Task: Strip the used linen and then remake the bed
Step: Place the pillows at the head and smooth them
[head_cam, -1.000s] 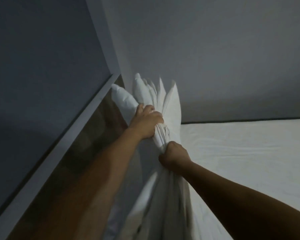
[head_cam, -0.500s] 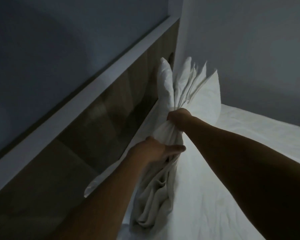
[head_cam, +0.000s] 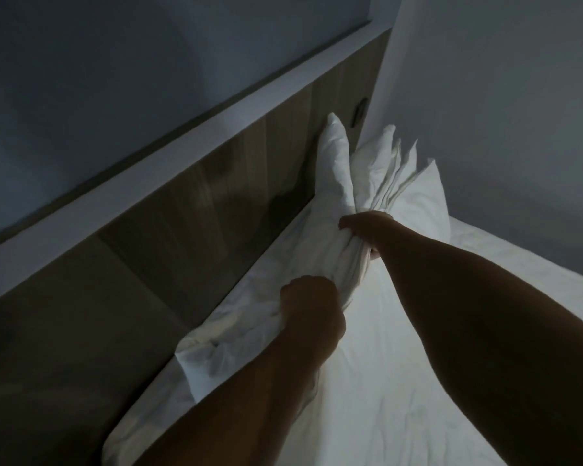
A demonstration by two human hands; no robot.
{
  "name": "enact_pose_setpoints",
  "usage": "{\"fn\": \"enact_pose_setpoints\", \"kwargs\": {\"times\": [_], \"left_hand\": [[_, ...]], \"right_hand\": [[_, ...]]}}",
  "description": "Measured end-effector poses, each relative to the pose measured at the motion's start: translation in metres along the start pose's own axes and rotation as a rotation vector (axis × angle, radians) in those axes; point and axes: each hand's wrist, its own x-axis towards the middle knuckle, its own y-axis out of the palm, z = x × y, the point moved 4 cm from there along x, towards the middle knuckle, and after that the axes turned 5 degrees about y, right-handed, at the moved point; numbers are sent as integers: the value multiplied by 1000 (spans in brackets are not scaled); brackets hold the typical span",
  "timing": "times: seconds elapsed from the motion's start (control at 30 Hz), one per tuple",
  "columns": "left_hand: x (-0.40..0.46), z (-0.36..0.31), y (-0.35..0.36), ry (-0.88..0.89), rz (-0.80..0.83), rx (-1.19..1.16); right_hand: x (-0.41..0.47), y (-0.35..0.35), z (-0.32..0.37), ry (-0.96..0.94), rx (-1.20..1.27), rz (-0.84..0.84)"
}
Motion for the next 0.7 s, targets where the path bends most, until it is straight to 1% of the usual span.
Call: {"fn": "enact_pose_setpoints", "kwargs": {"times": [0.03, 0.07, 0.13, 0.2, 0.27, 0.33, 0.37, 0.47, 0.5, 0.6, 0.7], "left_hand": [[2, 0, 5, -22, 12, 17], [4, 1, 10, -14, -44, 46], [0, 3, 20, -17, -68, 128], [-5, 2, 23, -19, -59, 127], [-2, 4, 26, -1, -86, 134], [2, 10, 23, -21, -96, 117], [5, 14, 25, -42, -97, 112], [9, 32, 31, -152, 5, 108], [8, 39, 35, -191, 3, 108], [0, 54, 41, -267, -11, 69], [-4, 61, 18, -297, -115, 15]], "right_hand": [[2, -2, 6, -30, -20, -8], [9, -4, 12, -47, -44, -20], [26, -4, 26, -116, -104, -30], [29, 0, 36, -146, -152, -39], [30, 1, 39, -170, -208, -56], [36, 3, 33, -149, -223, -48], [40, 3, 27, -126, -198, -44], [51, 7, 13, -65, -51, -13], [51, 12, 12, -51, -17, -4], [45, 19, 19, -71, 10, -8], [29, 16, 36, -97, 77, -17]]}}
